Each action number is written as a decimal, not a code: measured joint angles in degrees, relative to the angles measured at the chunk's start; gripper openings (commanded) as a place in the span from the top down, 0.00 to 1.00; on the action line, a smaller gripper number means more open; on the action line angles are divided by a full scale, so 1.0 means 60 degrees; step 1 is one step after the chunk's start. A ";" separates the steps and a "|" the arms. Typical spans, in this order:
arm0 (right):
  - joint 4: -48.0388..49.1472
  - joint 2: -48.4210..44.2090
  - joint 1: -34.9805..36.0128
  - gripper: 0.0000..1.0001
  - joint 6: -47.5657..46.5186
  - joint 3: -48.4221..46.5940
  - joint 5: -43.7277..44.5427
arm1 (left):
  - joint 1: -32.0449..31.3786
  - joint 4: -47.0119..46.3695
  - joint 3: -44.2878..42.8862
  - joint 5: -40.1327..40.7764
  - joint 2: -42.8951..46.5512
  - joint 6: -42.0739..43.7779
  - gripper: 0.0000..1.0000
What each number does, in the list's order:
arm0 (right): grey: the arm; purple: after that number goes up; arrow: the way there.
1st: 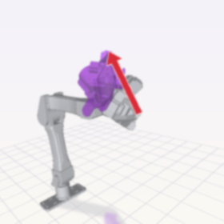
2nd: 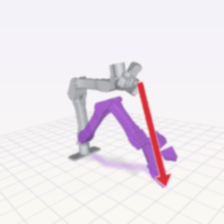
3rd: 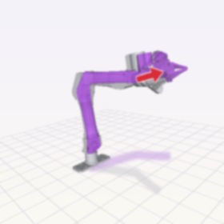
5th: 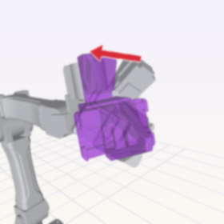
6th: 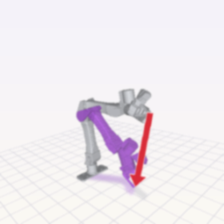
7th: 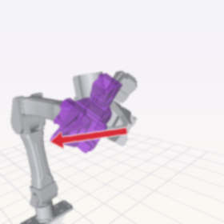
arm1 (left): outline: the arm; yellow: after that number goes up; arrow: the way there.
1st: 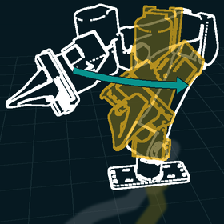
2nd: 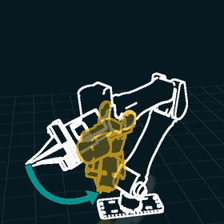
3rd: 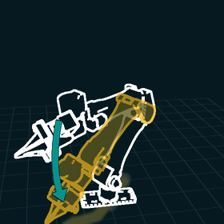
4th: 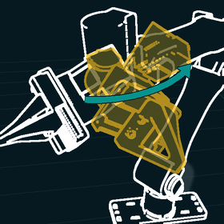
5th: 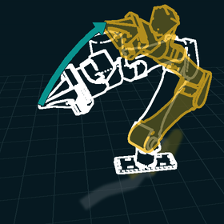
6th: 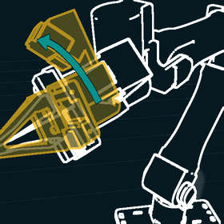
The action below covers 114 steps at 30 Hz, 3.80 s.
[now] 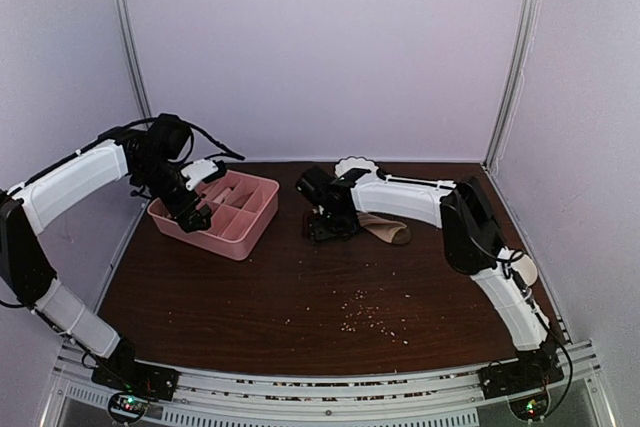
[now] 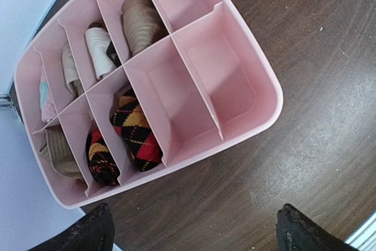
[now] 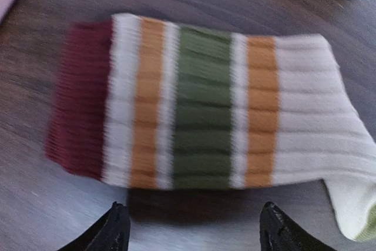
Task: Roll the socks
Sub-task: Move the sock to the center of the board, then adjust the sock at the center of the board.
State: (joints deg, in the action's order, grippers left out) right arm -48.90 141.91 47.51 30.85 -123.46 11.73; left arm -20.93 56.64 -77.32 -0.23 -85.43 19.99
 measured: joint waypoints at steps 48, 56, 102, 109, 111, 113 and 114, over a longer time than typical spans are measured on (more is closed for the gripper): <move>0.5257 -0.6145 -0.1501 0.32 0.6885 1.0469 -0.0219 | 0.0044 -0.0095 0.1140 -0.0441 0.1508 0.0299 0.02; 0.4903 -0.7734 0.0583 0.31 0.5883 1.2287 0.0007 | 0.0044 0.0299 0.1115 -0.0801 0.1902 0.0299 0.02; 0.2426 -0.3789 0.1104 1.00 0.2218 0.6561 0.0841 | 0.0047 0.0805 0.0903 -0.1206 0.1796 0.0390 0.02; 0.2277 -0.6400 0.0481 1.00 0.0783 0.6535 -0.0674 | 0.0047 0.0823 0.0903 -0.1206 0.1796 0.0444 0.02; 0.2251 -0.6881 0.0153 1.00 0.0492 0.6145 -0.1137 | 0.0047 0.0823 0.0903 -0.1209 0.1796 0.0448 0.02; 0.2218 -0.7140 -0.0240 1.00 0.0215 0.5570 -0.1654 | 0.0047 0.0827 0.0903 -0.1209 0.1796 0.0452 0.02; 0.2186 -0.7191 -0.0452 1.00 0.0087 0.5297 -0.1880 | 0.0047 0.0827 0.0903 -0.1209 0.1796 0.0459 0.02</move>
State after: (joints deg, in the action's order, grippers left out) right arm -35.79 98.76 44.80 31.38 -91.68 0.45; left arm -20.64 61.60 -71.90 -7.49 -74.65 22.74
